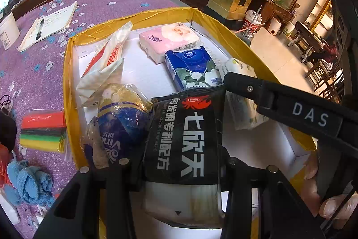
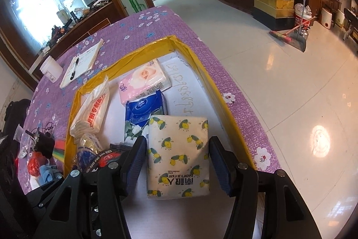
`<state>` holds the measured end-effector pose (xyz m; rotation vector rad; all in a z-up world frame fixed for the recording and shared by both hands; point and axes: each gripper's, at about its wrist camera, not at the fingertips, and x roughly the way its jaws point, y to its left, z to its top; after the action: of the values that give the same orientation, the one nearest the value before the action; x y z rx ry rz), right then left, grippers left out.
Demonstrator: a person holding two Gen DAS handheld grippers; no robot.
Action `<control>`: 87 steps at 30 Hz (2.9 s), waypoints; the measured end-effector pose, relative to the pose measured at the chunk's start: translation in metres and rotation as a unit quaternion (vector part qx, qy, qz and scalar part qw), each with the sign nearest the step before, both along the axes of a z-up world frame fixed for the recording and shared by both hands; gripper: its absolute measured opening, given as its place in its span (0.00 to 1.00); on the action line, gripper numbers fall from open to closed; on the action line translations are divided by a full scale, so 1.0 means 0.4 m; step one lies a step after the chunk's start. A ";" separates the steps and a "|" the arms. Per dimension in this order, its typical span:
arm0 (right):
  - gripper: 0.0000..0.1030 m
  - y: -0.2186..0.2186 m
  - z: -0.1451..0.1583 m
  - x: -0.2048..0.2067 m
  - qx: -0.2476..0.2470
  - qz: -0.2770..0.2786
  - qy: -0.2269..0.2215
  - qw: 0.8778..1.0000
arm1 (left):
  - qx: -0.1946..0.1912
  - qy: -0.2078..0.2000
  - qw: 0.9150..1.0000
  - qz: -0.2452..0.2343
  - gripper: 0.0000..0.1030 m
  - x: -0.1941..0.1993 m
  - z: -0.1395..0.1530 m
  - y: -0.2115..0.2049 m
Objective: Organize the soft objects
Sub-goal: 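Lower both packs into the tray and open both grippers, then move both grippers back to the items on the table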
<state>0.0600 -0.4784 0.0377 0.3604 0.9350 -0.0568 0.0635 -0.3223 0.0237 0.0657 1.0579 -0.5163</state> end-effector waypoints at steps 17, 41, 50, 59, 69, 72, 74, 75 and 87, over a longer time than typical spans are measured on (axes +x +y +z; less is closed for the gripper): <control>0.73 -0.005 0.077 -0.169 -0.003 -0.039 -0.108 0.993 | -0.054 -0.052 0.997 0.010 0.76 -0.050 0.046 0.025; 0.77 0.019 0.121 -0.388 0.012 -0.029 -0.159 0.987 | -0.019 -0.178 0.984 0.019 0.87 -0.231 0.165 0.082; 0.79 0.121 0.147 -0.426 0.001 0.002 -0.169 0.986 | -0.012 -0.197 0.980 0.021 0.88 -0.350 0.148 0.180; 0.84 0.283 0.158 -0.431 -0.004 0.070 -0.171 0.983 | -0.016 -0.188 0.977 0.103 0.88 -0.419 0.114 0.412; 0.84 0.480 0.104 -0.385 0.002 0.171 -0.136 0.976 | -0.024 -0.149 0.954 0.259 0.88 -0.449 0.021 0.786; 0.84 0.539 0.086 -0.378 0.006 0.208 -0.119 0.971 | -0.033 -0.123 0.949 0.290 0.88 -0.444 -0.011 0.842; 0.84 0.574 0.055 -0.359 0.020 0.229 -0.092 0.969 | -0.047 -0.102 0.948 0.298 0.88 -0.441 -0.027 0.866; 0.83 0.590 0.036 -0.346 0.025 0.233 -0.076 0.969 | -0.056 -0.099 0.948 0.298 0.88 -0.441 -0.028 0.874; 0.77 0.673 -0.055 -0.253 -0.003 0.228 -0.009 0.974 | -0.039 -0.107 0.952 0.283 0.88 -0.443 -0.031 0.851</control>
<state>-0.0410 -0.2092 0.0157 0.1327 0.9803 0.3643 -0.1135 0.0182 0.0115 -0.2426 0.7933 -0.0258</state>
